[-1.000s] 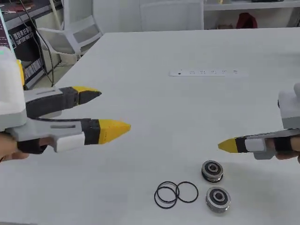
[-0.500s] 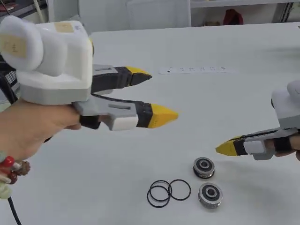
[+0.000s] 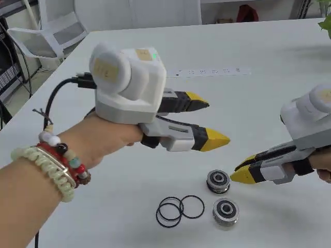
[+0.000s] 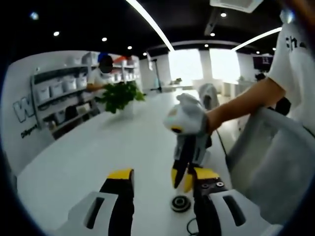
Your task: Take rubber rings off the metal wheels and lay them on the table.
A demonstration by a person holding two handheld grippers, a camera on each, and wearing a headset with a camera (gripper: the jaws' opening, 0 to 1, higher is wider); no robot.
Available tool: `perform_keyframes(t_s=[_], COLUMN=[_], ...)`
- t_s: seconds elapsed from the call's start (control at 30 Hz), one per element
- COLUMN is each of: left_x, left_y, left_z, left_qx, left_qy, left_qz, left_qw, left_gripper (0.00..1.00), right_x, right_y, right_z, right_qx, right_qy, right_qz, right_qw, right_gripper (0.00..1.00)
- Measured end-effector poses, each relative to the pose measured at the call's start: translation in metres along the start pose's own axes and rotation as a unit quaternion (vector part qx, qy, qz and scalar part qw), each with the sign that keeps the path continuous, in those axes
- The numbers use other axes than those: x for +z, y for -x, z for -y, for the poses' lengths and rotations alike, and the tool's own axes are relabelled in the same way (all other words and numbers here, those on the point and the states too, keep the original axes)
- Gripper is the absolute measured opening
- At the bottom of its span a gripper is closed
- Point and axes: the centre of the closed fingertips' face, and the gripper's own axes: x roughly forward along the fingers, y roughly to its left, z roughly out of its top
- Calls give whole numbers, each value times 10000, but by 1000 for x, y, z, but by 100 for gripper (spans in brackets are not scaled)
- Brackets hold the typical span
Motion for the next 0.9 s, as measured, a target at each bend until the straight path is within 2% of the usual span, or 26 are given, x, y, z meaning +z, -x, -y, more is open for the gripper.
perform_keyframes(t_s=[0.17,0.3,0.37,0.43,0.5,0.6,0.7,0.73,0.77,0.9], left_x=[-20,-38,-48,-58,-66,-75,-83,-88,-90,-92], left_y=[-12,-19,-22,-26,-31,-35,-39,-39,-39,-41], left_z=[5,5,10,15,19,24,27,28,28,30], left_qx=[-51,2,-59,-122,-185,-268,-281,-269,-245,-255], left_qy=[50,225,199,24,50,276,206,129,96,152], left_qz=[-124,-157,-275,-448,-511,-563,-674,-804,-848,-861], left_qw=[9999,9996,9994,9989,9985,9977,9971,9963,9961,9958], left_gripper=[43,36,34,32,30,27,25,25,25,23], right_x=[-5,-5,-5,-5,-6,-11,-15,-11,-12,-10], right_y=[-4,-6,-7,-7,-7,-9,-13,-13,-12,-12], right_z=[-3,-5,-5,-5,-4,-6,-7,-7,-6,-8], right_qx=[48,58,58,57,64,95,78,113,84,131], right_qy=[128,295,327,340,343,424,528,648,567,568], right_qz=[-121,-150,-142,-115,-111,-223,-334,-251,-291,-242], right_qw=[9998,9994,9993,9993,9993,9988,9980,9975,9979,9980], right_gripper=[16,17,17,17,18,18,17,17,17,18])
